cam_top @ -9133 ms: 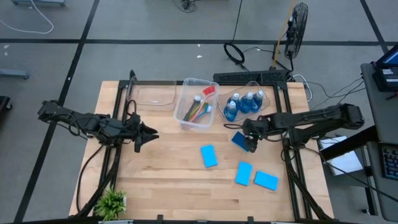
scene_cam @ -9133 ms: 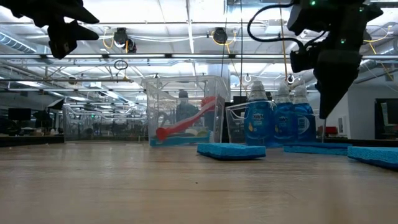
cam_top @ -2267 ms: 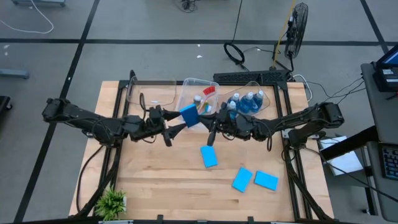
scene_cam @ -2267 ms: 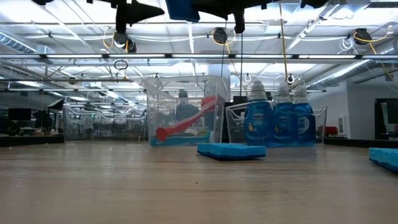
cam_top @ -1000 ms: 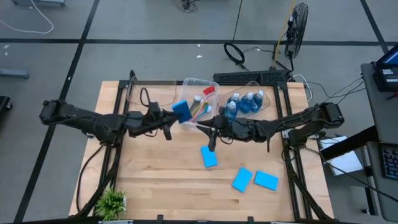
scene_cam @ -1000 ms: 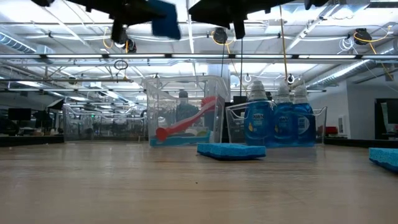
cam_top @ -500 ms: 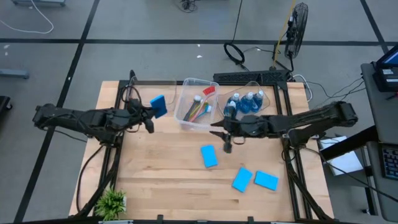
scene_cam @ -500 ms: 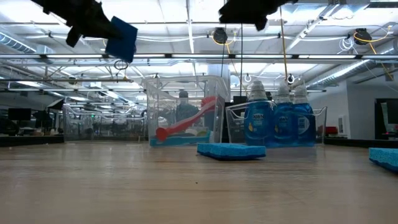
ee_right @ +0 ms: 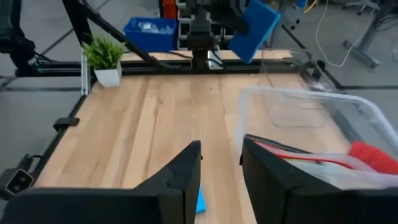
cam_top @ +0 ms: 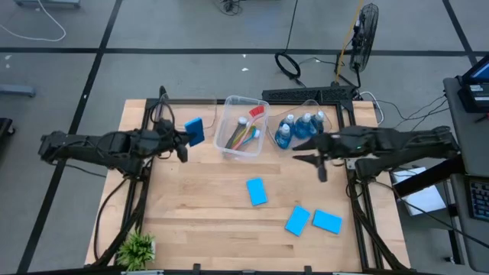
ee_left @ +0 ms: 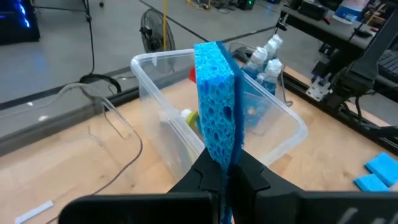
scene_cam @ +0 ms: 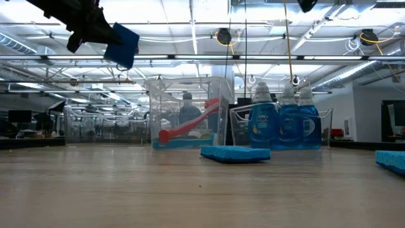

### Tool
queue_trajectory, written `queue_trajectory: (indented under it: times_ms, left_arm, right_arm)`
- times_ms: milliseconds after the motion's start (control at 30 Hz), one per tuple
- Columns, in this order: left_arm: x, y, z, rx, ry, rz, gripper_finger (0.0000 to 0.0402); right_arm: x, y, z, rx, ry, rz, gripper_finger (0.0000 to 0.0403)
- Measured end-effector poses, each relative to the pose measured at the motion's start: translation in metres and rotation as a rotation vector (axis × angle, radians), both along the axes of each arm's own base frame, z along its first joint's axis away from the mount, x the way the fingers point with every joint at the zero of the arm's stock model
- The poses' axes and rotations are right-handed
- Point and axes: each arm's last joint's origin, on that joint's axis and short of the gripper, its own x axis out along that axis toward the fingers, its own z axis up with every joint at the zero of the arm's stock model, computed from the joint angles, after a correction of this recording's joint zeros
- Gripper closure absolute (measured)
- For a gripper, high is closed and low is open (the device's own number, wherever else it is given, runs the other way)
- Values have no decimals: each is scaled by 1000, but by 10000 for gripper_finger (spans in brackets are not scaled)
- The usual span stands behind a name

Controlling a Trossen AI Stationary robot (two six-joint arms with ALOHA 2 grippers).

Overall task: Pick & Place Kitchen Sink Supplies
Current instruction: Put the blue sponge into the left transparent bin

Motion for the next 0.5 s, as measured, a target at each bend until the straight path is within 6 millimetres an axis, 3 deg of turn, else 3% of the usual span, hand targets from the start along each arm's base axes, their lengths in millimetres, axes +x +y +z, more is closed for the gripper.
queue_trajectory:
  times_ms: [267, 500]
  left_arm:
    - [0, 8, -1, -28, 3, -4, 394]
    - [-1, 15, -3, -66, 22, -14, 394]
  right_arm:
    - [-44, -5, 4, 99, 12, -36, 300]
    - [-59, -7, -26, 129, -83, -33, 302]
